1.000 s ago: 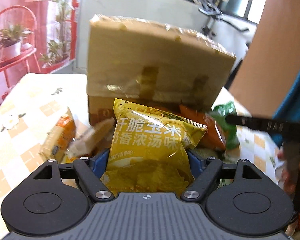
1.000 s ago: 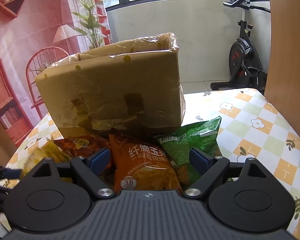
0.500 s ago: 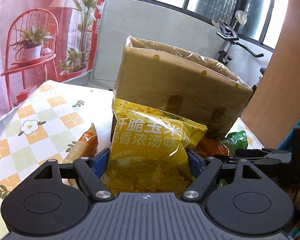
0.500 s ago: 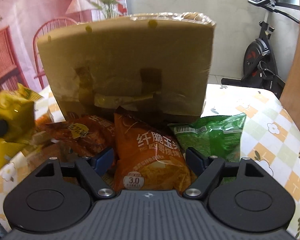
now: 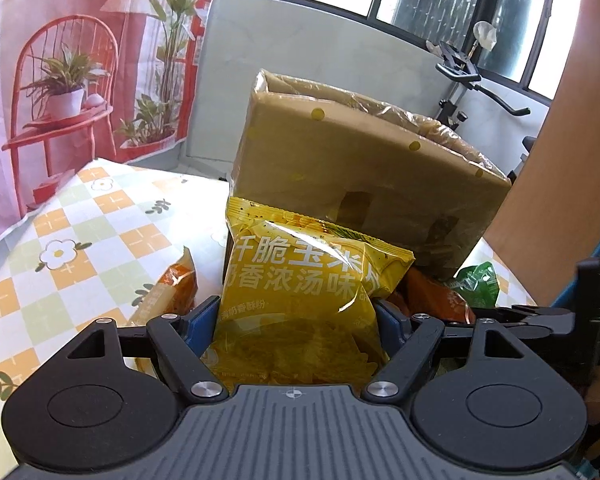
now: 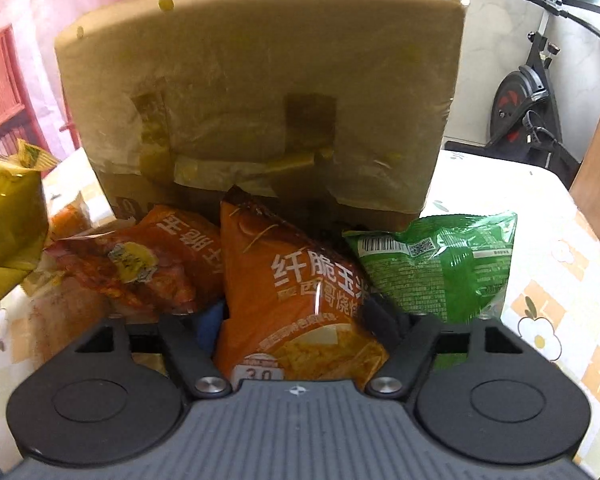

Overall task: Organize snacks
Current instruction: 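Lift the yellow bag with the left tool while the right tool grasps the orange chip bag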

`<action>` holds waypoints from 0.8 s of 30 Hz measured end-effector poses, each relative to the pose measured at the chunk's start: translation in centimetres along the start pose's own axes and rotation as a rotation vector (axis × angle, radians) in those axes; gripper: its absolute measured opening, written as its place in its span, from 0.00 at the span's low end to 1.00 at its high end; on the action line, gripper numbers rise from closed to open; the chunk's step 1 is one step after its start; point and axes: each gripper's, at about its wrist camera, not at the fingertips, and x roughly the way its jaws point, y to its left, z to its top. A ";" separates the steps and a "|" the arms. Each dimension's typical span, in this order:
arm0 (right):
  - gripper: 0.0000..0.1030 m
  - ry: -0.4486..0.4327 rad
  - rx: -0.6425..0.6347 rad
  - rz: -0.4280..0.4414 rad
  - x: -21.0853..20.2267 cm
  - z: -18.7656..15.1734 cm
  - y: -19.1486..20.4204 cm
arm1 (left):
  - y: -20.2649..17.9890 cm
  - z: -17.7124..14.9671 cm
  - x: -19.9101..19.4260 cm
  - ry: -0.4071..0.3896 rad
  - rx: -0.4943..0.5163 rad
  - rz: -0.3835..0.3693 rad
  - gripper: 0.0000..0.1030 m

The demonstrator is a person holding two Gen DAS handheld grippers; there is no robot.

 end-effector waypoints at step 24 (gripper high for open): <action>0.51 -0.332 0.197 0.157 -14.6 3.6 -3.8 | -1.8 4.2 -5.4 -0.199 0.062 -0.033 0.78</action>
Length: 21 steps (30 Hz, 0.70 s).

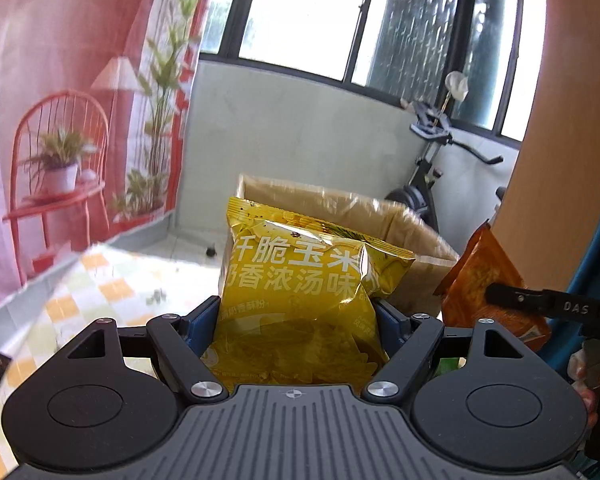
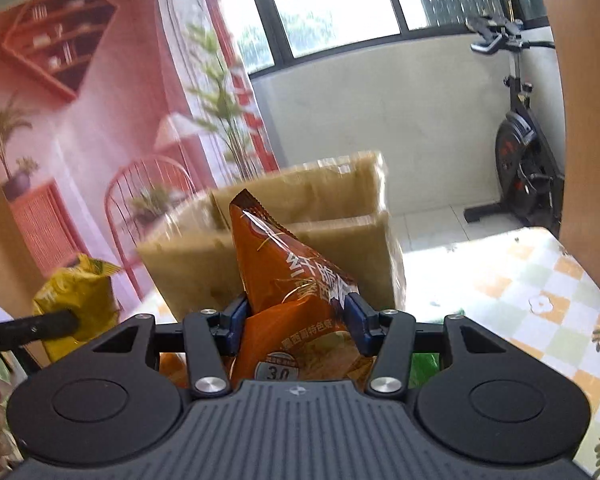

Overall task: Organize snacks
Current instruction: 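Lift the yellow bag with the left tool while the right tool grasps the orange chip bag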

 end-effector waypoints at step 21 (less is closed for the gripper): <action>0.51 -0.152 -0.026 0.051 8.8 11.9 0.9 | -0.1 9.5 11.4 -0.026 -0.039 -0.066 0.79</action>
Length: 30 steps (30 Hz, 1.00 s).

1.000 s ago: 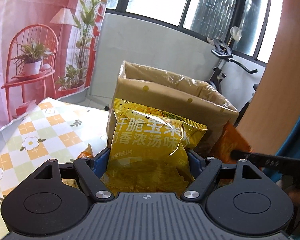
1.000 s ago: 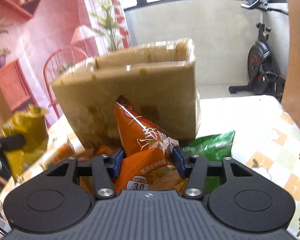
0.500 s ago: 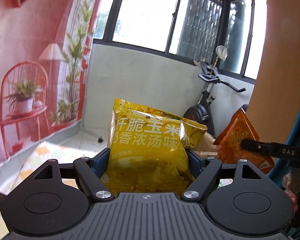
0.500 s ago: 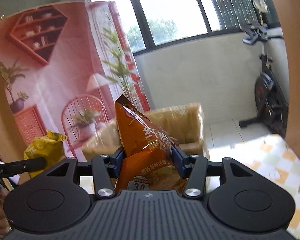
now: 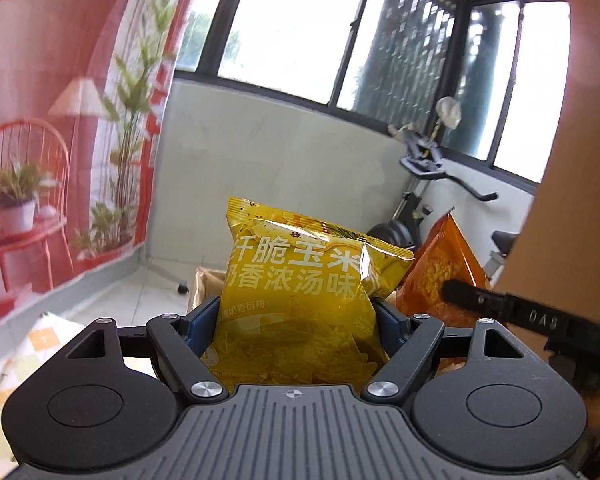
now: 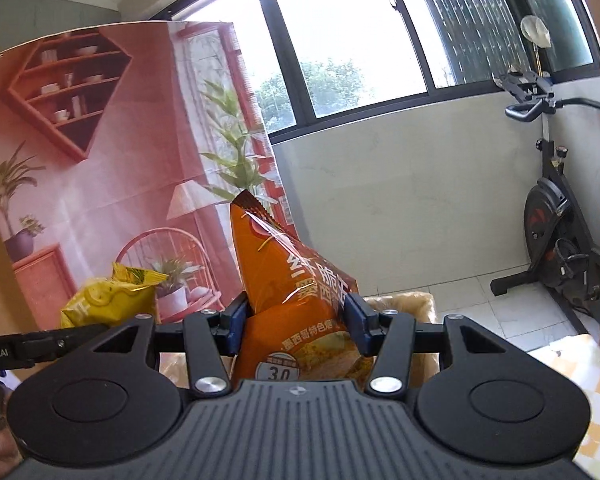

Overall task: Organize snacks
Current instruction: 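Lift the yellow bag with the left tool while the right tool grasps the orange chip bag, then lower the yellow bag into the box and open the left tool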

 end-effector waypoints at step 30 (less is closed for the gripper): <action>0.53 0.340 -0.076 -0.308 11.6 -4.8 -1.6 | 1.2 0.6 8.7 0.192 0.114 0.087 0.84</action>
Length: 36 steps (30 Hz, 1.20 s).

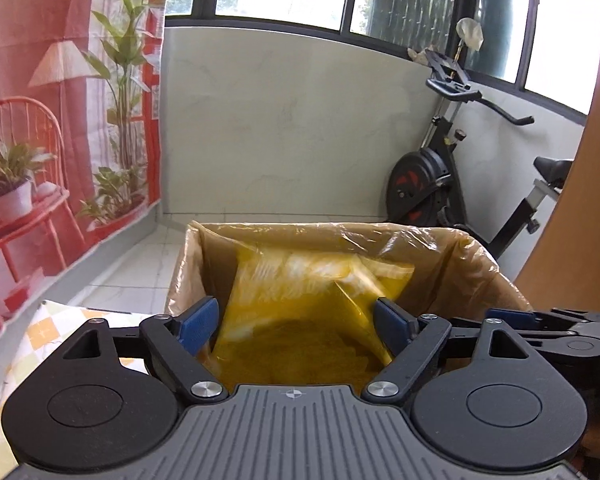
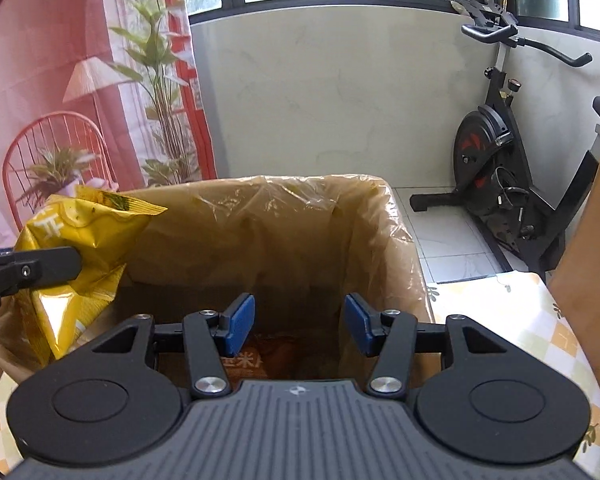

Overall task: Organize snacks
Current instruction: 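Lower the yellow bag into the box and open the left tool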

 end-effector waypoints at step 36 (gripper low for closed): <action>0.76 -0.070 0.001 0.088 -15.3 -7.8 1.8 | 0.1 -7.5 -15.3 -0.014 0.027 0.081 0.84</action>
